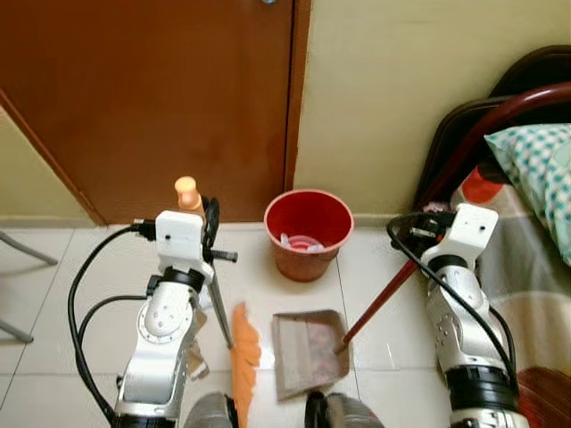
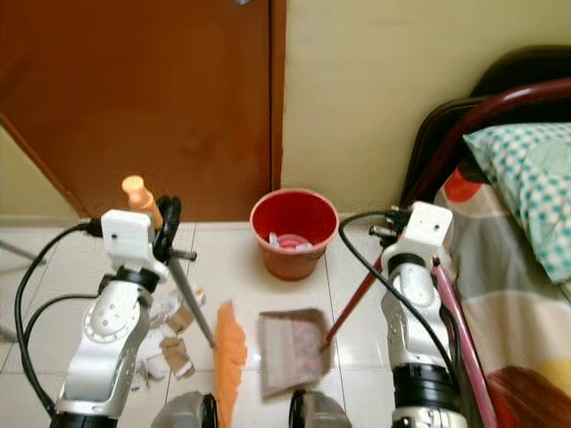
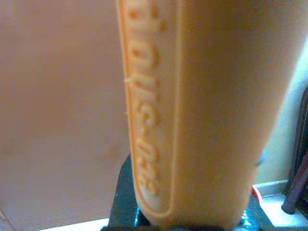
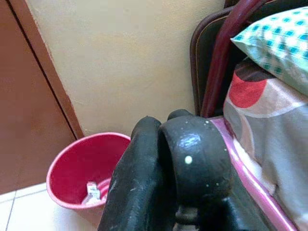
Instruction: Sweep floor
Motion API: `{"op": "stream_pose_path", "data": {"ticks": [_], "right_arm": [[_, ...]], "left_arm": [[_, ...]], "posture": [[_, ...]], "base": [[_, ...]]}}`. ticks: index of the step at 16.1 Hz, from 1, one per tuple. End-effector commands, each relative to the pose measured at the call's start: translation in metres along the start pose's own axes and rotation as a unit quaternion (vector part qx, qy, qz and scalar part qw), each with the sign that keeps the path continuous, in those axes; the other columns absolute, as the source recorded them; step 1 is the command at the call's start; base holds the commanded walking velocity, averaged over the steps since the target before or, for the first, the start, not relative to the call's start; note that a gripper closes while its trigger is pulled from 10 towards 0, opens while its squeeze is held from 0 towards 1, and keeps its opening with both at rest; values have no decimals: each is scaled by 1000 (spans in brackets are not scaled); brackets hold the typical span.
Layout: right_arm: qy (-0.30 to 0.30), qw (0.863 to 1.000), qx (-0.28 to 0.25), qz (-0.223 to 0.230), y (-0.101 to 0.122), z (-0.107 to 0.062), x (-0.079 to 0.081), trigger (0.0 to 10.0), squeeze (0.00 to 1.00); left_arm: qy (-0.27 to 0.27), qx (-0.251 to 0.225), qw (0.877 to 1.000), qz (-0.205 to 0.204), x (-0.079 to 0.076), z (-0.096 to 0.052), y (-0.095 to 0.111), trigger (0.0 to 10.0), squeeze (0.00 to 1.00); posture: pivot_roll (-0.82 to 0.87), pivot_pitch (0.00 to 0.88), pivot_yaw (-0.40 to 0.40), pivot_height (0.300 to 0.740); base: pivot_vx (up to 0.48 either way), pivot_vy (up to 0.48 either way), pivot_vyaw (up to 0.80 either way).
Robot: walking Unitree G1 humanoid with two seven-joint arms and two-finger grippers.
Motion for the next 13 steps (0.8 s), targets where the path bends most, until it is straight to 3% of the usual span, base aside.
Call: {"op": "stream_pose_path", "data": {"ticks": [1,10,13], "right_arm": [[5,1000,-7,0,6,1,1,10000,0],[3,1000,-5,1,6,2,-1,10000,0],[0,1000,-8,5,7,3,-1,10000,0]], "left_arm": [[1,4,1000,-3,-1,-2,-2,10000,0],[0,12,1000,-3,-1,-3,-5,10000,0],[1,10,1000,-2,1,-1,-5,10000,0]], "posture": [[-10,67,-28,740],[-14,80,-26,740],[-6,77,-17,740]], "base": [[-281,0,0],[-280,0,0],[0,0,0]]}}
Point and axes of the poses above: a point about 5 cm out from each wrist's last joint towards the gripper, its own z axis pointing out of the wrist towards the gripper, its own y axis along the axis of the wrist's last joint, x = y × z, the point moved 5 cm from there along z, pointing out of the wrist towards the gripper, and after that the axes turned 4 degrees about z, right-handed, at the moved point
